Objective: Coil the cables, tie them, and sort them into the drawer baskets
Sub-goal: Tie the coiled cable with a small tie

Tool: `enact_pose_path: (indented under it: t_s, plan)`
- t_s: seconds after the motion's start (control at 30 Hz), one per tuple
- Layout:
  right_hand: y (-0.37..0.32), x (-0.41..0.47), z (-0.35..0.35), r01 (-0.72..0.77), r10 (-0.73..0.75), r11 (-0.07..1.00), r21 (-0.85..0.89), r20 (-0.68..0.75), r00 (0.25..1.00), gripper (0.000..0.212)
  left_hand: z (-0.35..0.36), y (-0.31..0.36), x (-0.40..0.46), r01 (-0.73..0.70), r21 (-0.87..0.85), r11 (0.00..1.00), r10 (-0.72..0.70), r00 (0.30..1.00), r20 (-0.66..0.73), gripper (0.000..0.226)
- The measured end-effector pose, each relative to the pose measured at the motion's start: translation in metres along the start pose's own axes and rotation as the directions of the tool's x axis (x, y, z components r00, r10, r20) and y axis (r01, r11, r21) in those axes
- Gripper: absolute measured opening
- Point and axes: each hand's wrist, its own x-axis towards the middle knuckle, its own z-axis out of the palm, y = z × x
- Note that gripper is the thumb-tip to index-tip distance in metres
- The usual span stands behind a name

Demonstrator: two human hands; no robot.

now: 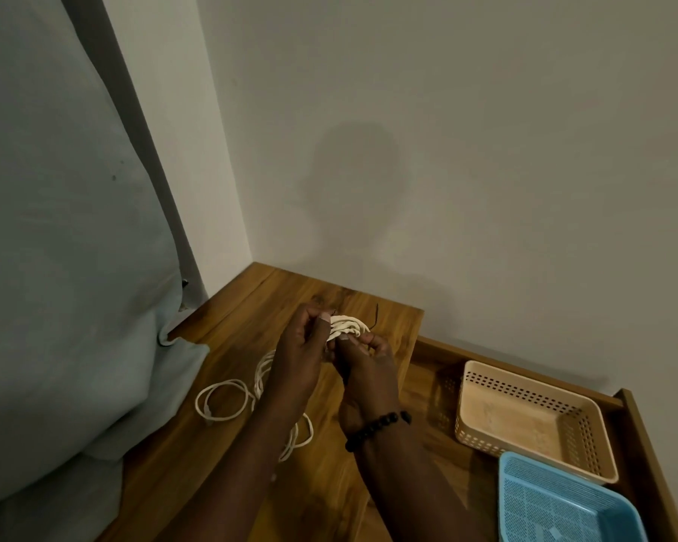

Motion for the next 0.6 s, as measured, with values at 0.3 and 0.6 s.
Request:
enact_pose_path:
  t_s: [0.3, 0.6]
  plan:
    - [-0.023, -0.019, -0.014, 0.2, -0.13, 0.897, -0.394, 0.196, 0.972, 0.024, 0.001, 0.019, 0.006, 0.012, -0.108, 0.994, -0.031, 0.984, -0.177, 0.011]
    - [-0.051, -0.028, -0.009, 0.618, -0.57, 0.687, -0.381, 0.244, 0.785, 0.012, 0.016, 0.041, -0.009, -0.144, -0.123, 0.982, 0.126, 0.982, -0.143, 0.011]
